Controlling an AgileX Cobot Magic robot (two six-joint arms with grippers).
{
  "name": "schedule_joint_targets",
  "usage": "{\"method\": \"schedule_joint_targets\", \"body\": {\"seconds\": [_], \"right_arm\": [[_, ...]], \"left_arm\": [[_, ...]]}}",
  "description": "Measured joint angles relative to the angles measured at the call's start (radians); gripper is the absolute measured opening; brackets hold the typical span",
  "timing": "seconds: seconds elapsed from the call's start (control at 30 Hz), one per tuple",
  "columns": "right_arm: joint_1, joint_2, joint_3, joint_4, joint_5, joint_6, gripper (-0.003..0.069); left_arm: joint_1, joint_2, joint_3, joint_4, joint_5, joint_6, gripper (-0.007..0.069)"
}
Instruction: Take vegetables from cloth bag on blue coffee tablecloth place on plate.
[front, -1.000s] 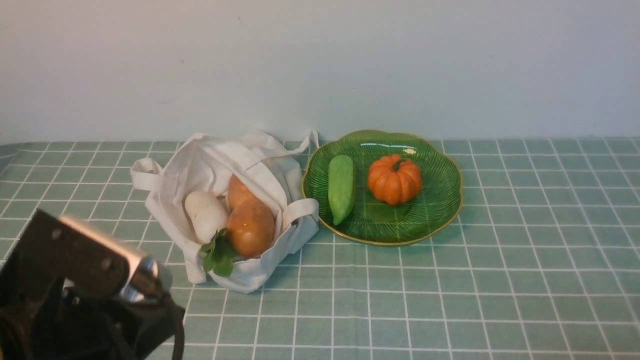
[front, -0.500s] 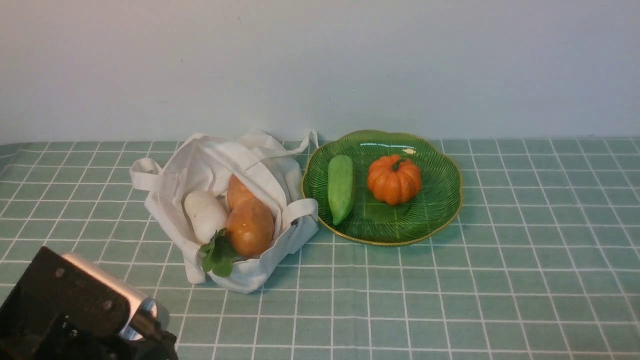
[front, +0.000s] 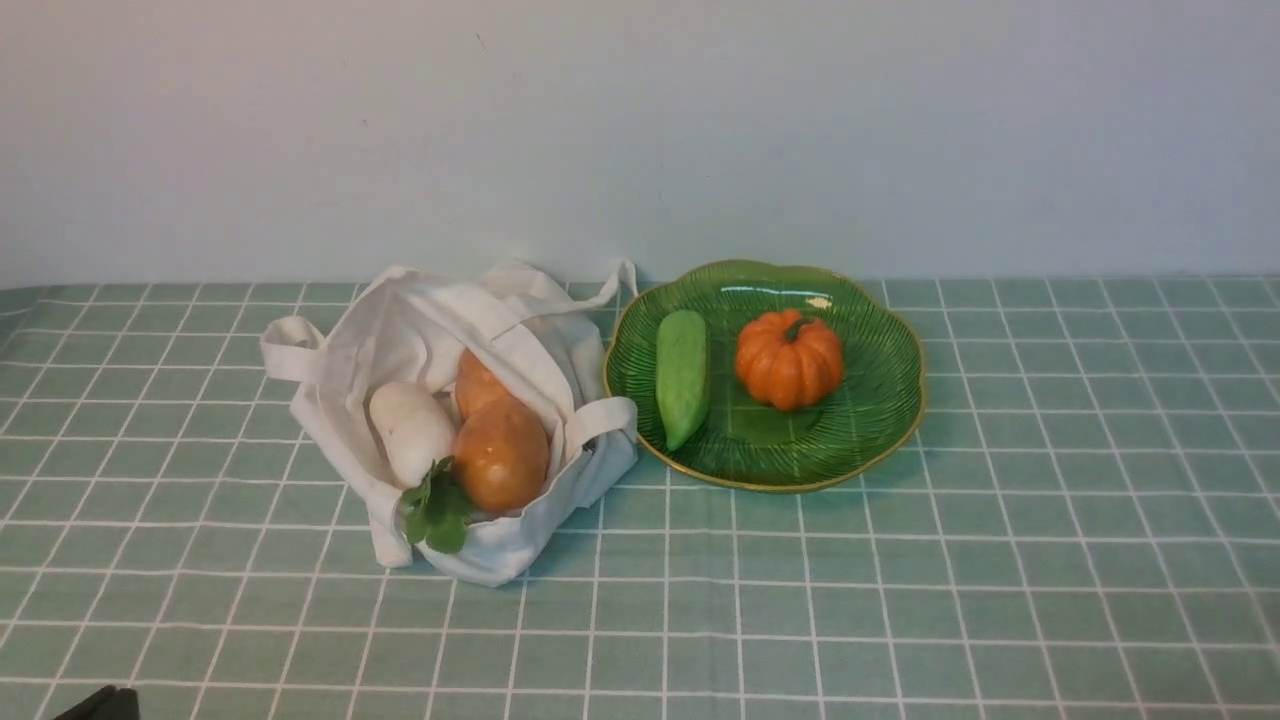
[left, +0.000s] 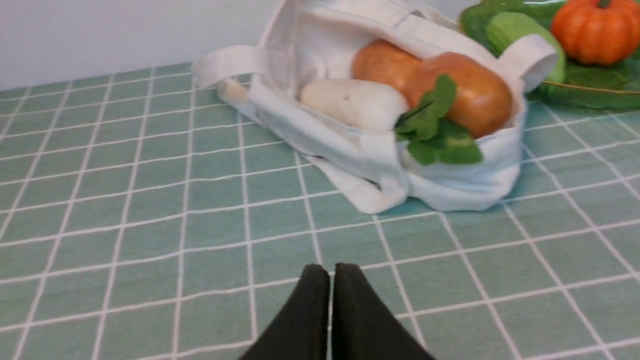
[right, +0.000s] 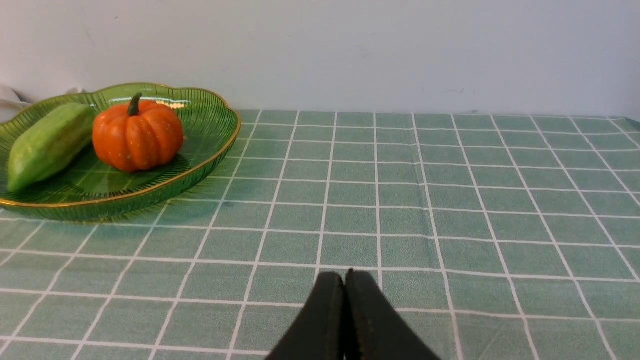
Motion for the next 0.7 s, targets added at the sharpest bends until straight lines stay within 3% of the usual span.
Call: {"method": "schedule_joint_targets", "body": {"seconds": [0.27, 0.7], "right_arm": [[0.000, 0.000, 0.000, 0.000, 0.001, 0.000, -0.0017], [0.000, 0.000, 0.000, 0.000, 0.001, 0.000, -0.0017]], "left_arm": [[0.041, -0.086, 0.009, 0.055, 0.089, -0.007, -0.0005], [0.041, -0.086, 0.010, 0.058, 0.093, -0.035, -0.0005]]}}
